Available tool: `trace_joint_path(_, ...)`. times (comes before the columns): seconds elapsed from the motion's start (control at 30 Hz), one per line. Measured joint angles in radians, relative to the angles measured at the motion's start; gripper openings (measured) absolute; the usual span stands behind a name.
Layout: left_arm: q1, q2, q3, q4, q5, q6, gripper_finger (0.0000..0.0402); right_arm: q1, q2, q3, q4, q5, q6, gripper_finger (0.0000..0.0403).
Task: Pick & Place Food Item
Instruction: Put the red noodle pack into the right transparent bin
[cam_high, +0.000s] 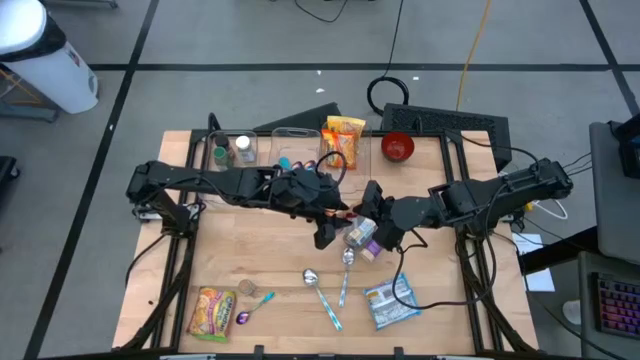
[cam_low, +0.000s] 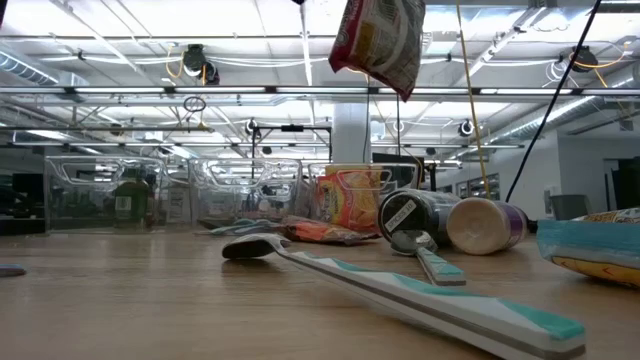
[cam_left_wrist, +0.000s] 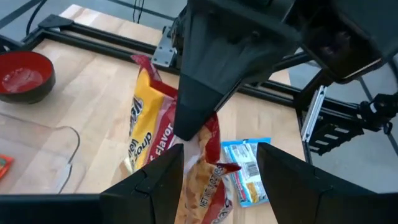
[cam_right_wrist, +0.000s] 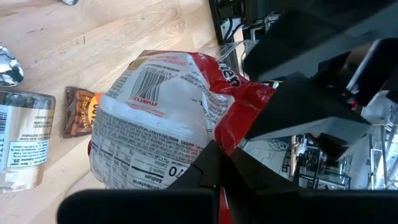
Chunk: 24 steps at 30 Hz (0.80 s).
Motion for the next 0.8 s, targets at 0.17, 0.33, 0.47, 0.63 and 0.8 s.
trace_joint_path(0.17,0.000,-0.001,0.000,0.002,0.000,0.000,0.0209,0.000,0.000,0.000,0.003,0.000,-0.007,0.0000)
trace_joint_path(0.33,0.000,0.000,0.000,-0.027,0.001,0.000,0.0209,0.000,0.000,0.000,0.034,0.000,-0.008,0.0000)
trace_joint_path(0.47,0.000,0.006,0.000,-0.036,0.002,-0.005,0.0199,0.000,0.000,0.000,0.045,0.000,-0.016,0.0000)
trace_joint_path(0.63,0.000,0.010,0.000,-0.045,0.002,-0.015,0.0136,0.000,0.000,0.000,0.044,0.000,-0.023,0.0000)
trace_joint_path(0.8,0.001,0.011,0.000,-0.037,0.002,-0.007,0.0039,0.000,0.000,0.000,0.044,0.000,-0.023,0.0000)
